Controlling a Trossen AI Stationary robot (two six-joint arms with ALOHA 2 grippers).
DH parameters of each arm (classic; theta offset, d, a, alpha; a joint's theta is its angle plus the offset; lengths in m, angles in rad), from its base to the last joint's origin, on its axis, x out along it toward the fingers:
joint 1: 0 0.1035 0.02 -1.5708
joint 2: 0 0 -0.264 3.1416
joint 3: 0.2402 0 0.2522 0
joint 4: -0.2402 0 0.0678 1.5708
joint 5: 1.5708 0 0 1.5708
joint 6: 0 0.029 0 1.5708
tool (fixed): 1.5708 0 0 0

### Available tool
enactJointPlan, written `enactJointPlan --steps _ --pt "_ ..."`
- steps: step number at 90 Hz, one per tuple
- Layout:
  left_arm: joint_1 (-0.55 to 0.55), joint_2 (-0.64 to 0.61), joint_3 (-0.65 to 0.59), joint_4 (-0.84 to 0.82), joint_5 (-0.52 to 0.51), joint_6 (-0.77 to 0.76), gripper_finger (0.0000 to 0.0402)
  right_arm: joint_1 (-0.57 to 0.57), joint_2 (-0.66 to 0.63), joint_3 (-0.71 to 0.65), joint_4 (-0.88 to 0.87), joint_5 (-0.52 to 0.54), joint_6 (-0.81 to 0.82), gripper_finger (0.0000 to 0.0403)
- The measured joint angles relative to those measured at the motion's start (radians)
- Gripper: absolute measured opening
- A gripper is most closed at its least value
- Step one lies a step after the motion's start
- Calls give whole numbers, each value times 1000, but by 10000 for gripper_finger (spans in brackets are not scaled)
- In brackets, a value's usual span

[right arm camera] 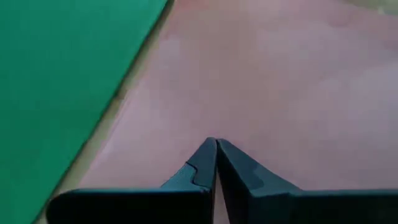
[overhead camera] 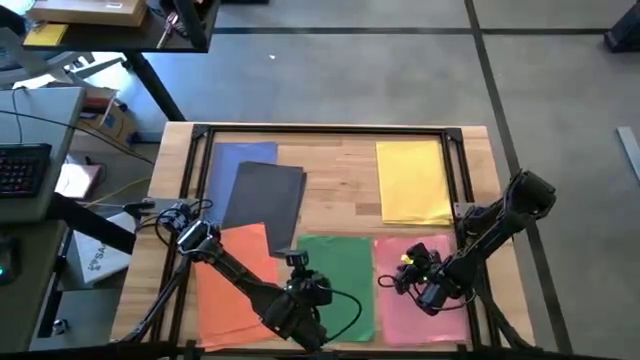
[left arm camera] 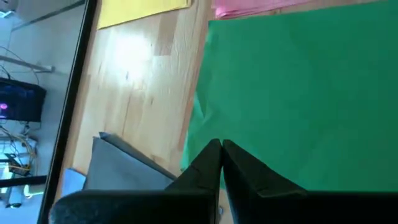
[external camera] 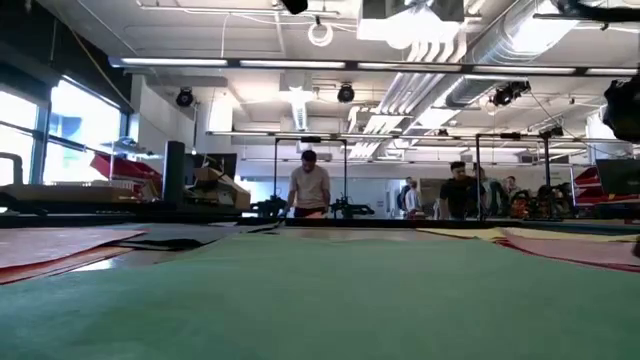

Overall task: Organize paper
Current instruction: Stack the top pink paper on the bottom pink paper

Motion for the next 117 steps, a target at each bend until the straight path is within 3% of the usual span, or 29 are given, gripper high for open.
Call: enactJointPlan --steps 17,30,46,59,93,105,117 --pt "-20 -18 0 0 -7 3 0 -10 -51 46 -108 10 -45 0" --pt "-46 -57 0 0 -78 -17 0 20 -75 127 -245 -20 -103 0" --pt "-67 -112 -12 3 -118 -15 0 76 -61 124 -140 -36 -165 0" --pt "-57 -182 -168 24 -96 -93 0 117 -13 87 -49 -41 -160 0" --pt "-11 -286 -588 691 131 93 0 162 66 92 22 -56 -162 0" --pt "14 -287 -688 809 161 100 0 169 66 92 57 -65 -160 0" --pt "22 -287 -743 815 124 38 0 169 65 91 61 -68 -160 0"
